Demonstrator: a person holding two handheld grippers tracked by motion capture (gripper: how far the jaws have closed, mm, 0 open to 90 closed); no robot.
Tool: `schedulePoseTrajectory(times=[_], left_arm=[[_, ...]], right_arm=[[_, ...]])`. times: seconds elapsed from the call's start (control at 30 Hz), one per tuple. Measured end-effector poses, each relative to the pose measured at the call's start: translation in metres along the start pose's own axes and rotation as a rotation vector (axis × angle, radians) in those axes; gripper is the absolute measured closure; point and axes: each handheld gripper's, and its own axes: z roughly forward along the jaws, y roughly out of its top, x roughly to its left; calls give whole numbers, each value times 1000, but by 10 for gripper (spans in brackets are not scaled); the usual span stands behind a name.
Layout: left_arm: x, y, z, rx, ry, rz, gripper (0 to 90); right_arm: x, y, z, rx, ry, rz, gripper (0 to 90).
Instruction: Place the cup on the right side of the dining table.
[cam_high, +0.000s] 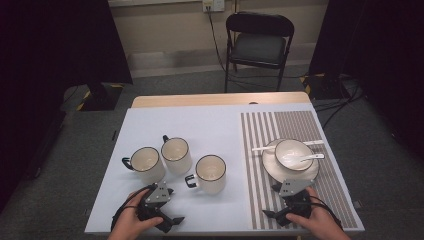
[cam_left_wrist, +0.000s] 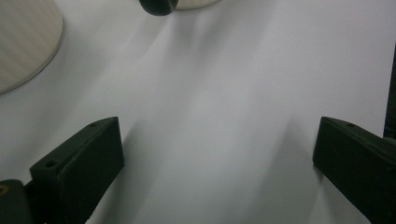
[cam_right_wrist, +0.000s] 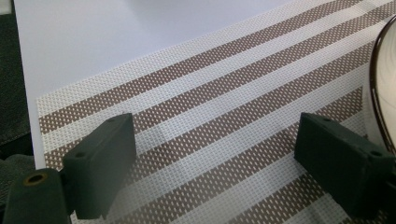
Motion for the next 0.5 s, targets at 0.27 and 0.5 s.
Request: schedulePoseTrajectory(times=[0.27,0.5], left_arm=[[3,2,-7,0,17,-49,167],[0,5,-7,13,-9,-69,162]], right_arm=[[0,2,0,5,-7,37,134],[0,6,-2,1,-10,44,141]])
